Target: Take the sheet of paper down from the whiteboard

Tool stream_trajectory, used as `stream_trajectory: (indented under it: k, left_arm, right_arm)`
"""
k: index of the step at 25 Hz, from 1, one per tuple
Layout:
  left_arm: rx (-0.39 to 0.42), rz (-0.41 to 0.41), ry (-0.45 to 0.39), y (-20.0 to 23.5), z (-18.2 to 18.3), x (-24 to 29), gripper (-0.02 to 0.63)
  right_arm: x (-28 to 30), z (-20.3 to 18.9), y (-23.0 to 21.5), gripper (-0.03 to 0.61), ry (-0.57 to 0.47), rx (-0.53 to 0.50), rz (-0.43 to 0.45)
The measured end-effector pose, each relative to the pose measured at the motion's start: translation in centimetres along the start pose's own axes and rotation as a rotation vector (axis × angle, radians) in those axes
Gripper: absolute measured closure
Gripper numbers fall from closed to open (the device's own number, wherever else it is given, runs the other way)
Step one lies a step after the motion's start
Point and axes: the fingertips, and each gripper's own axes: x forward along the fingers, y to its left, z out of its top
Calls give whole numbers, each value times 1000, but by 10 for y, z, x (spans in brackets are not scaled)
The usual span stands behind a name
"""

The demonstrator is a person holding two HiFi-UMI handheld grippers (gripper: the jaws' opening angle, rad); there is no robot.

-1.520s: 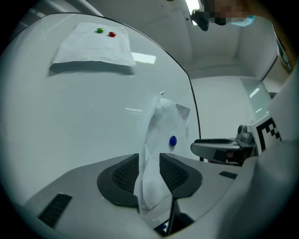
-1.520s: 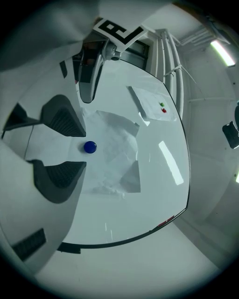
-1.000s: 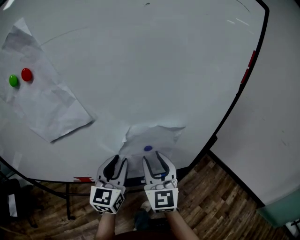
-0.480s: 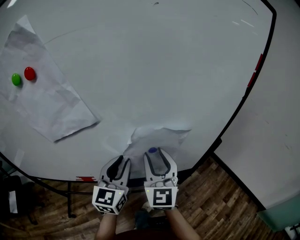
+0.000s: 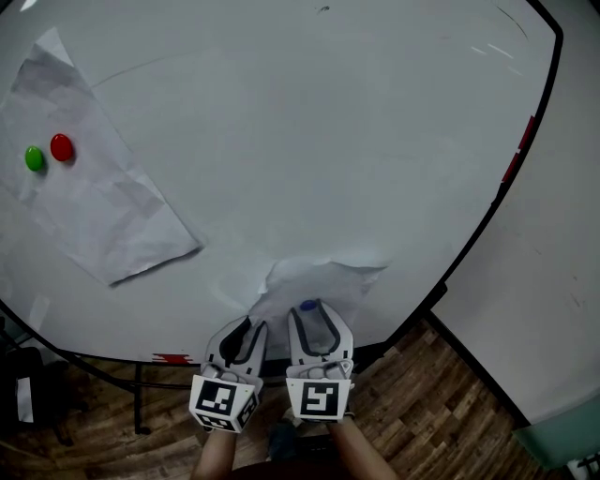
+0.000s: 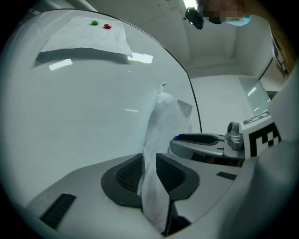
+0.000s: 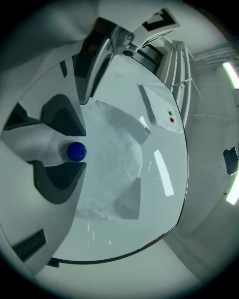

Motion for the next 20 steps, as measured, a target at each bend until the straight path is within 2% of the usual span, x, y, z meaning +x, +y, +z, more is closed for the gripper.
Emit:
stream_trajectory:
  k: [10, 13, 20]
  left_arm:
    - [-38, 15, -29, 4, 8, 2, 561]
    - [-59, 12, -40, 7, 8, 0, 583]
    - [-98, -11, -46, 7, 8, 1, 589]
  right_arm:
    - [1, -4, -3, 457, 11, -38, -60]
    - [1, -3, -4, 449, 9, -43, -59]
    - [0, -3, -5, 443, 10, -35, -48]
